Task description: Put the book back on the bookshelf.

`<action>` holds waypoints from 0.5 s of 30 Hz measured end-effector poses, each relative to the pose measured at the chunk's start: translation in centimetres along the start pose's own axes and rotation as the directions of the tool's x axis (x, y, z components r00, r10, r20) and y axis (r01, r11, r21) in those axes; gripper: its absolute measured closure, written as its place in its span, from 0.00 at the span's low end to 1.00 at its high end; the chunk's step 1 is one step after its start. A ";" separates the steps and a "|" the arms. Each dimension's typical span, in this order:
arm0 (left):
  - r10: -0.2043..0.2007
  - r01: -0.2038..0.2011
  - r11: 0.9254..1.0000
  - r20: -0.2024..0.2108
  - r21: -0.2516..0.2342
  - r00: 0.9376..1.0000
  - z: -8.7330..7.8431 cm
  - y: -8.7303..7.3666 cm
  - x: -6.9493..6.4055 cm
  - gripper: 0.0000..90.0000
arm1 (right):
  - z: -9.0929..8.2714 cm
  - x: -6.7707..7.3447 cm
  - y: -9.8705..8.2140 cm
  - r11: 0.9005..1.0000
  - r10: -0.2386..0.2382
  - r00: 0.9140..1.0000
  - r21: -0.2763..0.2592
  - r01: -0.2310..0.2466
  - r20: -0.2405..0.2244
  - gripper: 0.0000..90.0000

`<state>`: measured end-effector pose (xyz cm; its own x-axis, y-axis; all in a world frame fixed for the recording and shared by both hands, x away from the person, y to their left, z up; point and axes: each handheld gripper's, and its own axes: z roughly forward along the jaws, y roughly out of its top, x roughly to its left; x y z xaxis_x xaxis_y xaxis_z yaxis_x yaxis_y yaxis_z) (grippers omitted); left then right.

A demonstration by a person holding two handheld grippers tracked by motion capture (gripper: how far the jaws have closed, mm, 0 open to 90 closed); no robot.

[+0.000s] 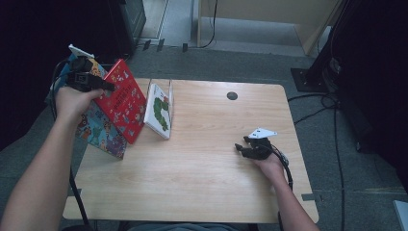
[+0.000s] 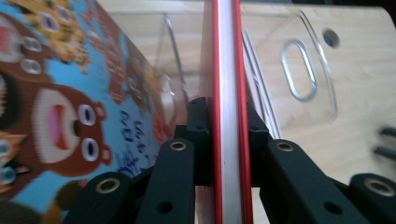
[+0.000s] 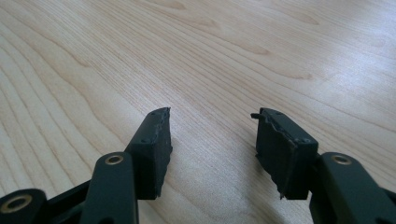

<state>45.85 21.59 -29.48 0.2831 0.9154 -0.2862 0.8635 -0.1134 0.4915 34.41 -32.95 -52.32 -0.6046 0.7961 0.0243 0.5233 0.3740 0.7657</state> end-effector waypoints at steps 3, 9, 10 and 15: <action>0.005 -0.005 1.000 -0.001 0.018 1.000 0.3 0.3 -0.2 0.88 | 0.0 0.0 0.0 1.000 -0.002 1.000 -0.001 0.002 0.001 0.51; -0.009 0.009 0.999 0.008 0.045 1.000 0.6 0.9 0.0 0.88 | 0.0 0.0 0.0 1.000 0.000 1.000 0.000 0.000 0.000 0.51; -0.018 0.017 0.999 0.016 0.050 1.000 0.6 1.0 0.1 0.88 | 0.0 0.0 0.0 1.000 0.001 1.000 0.000 -0.001 -0.001 0.51; -0.075 0.075 0.996 0.005 0.037 0.997 0.7 1.0 0.4 0.89 | 0.0 0.0 0.0 1.000 -0.001 1.000 0.000 0.001 0.001 0.51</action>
<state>47.10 21.60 -29.68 0.2196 0.9192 -0.3268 0.8972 -0.0587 0.4377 34.42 -32.90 -52.31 -0.6045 0.7963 0.0230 0.5228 0.3748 0.7657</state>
